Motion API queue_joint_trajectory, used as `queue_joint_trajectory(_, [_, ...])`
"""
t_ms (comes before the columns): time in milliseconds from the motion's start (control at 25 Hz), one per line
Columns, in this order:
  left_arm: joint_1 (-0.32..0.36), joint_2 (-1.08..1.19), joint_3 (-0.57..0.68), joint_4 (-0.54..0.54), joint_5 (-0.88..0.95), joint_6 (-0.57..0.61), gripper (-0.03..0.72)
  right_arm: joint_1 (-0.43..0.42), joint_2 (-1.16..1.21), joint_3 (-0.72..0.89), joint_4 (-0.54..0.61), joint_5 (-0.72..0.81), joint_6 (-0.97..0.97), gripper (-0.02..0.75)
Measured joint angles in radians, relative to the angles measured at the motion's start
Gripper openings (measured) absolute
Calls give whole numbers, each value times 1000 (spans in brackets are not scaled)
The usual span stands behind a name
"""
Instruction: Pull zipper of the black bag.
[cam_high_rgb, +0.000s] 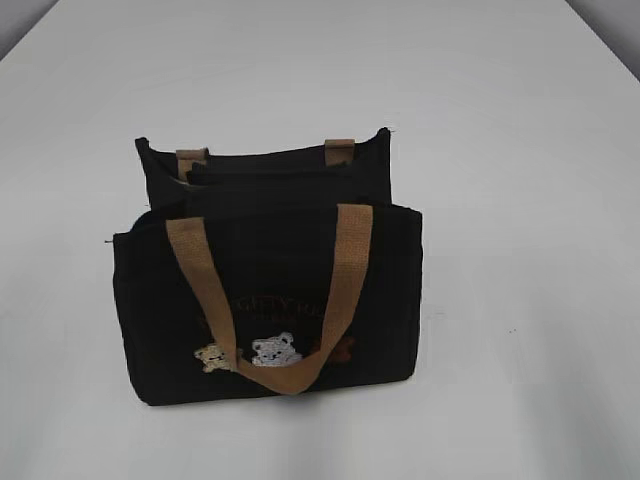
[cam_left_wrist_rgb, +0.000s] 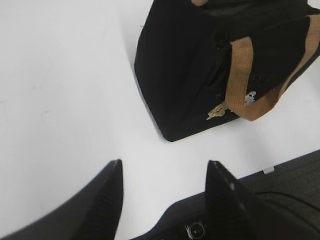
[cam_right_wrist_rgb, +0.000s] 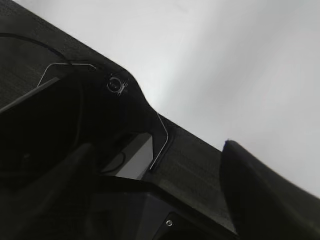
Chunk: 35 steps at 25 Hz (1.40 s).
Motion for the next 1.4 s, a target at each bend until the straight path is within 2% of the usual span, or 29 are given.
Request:
queue_joint_trajectory(200, [0,-238,94,22,1,0,398,0,-276,128,0,-28,1,590])
queue_joint_trajectory(400, [0,-389,177,61,44,-1,397,0,-488,135,0,-39,1,590])
queue_joint_trajectory(560, [0,-443,187,76,57,-4,397,0,-605,136,-13,-40,-1,590])
queue_joint_trajectory(800, [0,-450,222,72,-16,-4,396,0,-657,136,-24,-41,-2,590])
queue_joint_trajectory(1400, [0,-450,224,71,-28,-4,390,0,-658,136,-25,-41,-2,590])
